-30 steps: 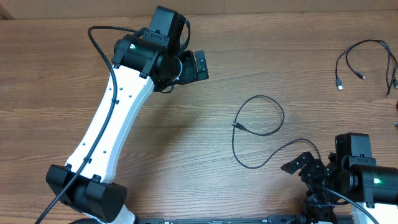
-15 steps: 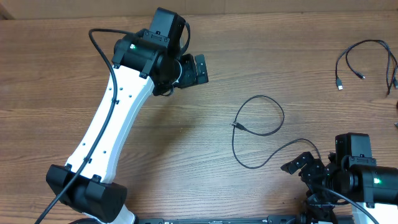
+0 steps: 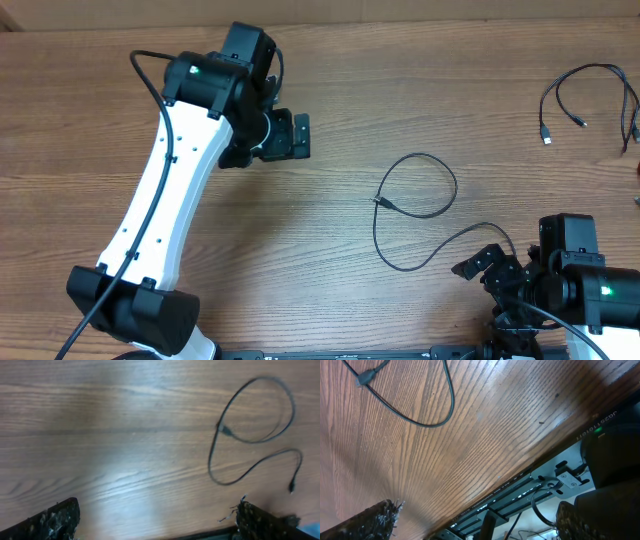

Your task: Untangle cables

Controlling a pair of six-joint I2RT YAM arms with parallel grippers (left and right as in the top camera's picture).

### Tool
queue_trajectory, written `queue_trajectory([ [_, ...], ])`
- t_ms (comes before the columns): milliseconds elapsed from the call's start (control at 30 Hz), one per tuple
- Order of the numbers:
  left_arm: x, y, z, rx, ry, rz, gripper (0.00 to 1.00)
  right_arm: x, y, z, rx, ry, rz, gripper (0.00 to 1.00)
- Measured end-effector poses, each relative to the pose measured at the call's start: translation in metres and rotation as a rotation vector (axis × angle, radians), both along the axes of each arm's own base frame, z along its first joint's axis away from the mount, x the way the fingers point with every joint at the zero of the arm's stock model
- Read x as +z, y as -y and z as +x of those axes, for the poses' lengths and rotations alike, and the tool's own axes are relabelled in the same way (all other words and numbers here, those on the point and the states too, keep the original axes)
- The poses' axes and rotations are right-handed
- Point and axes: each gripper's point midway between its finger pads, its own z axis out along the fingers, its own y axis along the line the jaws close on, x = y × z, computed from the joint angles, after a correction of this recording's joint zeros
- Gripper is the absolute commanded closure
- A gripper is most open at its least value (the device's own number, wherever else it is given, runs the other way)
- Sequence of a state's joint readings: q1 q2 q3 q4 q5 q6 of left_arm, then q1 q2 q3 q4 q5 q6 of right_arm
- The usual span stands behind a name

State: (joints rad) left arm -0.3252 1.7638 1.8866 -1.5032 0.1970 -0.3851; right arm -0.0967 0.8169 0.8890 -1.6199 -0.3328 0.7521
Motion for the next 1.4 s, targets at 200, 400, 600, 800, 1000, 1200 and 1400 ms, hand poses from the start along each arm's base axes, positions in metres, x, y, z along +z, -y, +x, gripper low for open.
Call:
queue_trajectory([
  [200, 0.037, -0.013, -0.020, -0.033, 0.108, 0.000, 0.00, 0.000, 0.000, 0.000, 0.000, 0.000, 0.000, 0.00],
  [400, 0.105, -0.035, -0.063, -0.020, 0.338, -0.032, 0.00, 0.000, 0.000, 0.000, 0.000, 0.001, 0.000, 0.00],
  [600, 0.130, -0.057, -0.100, 0.047, 0.452, -0.029, 0.00, 0.000, 0.000, 0.000, 0.000, 0.000, 0.000, 0.00],
  [800, 0.102, -0.079, -0.136, 0.173, 0.444, -0.020, 0.00, 0.000, 0.000, 0.000, 0.000, 0.000, 0.000, 0.00],
  [1000, 0.055, -0.090, -0.166, 0.272, 0.418, -0.050, 0.00, 0.000, 0.000, 0.000, 0.000, -0.001, 0.000, 0.00],
  [1200, 0.015, -0.088, -0.177, 0.332, 0.315, -0.066, 0.01, 0.000, 0.000, 0.000, 0.000, -0.001, 0.000, 0.00],
  [1400, 0.005, -0.075, -0.169, 0.339, 0.294, -0.132, 0.00, 0.000, 0.000, 0.000, 0.000, -0.001, 0.000, 0.00],
])
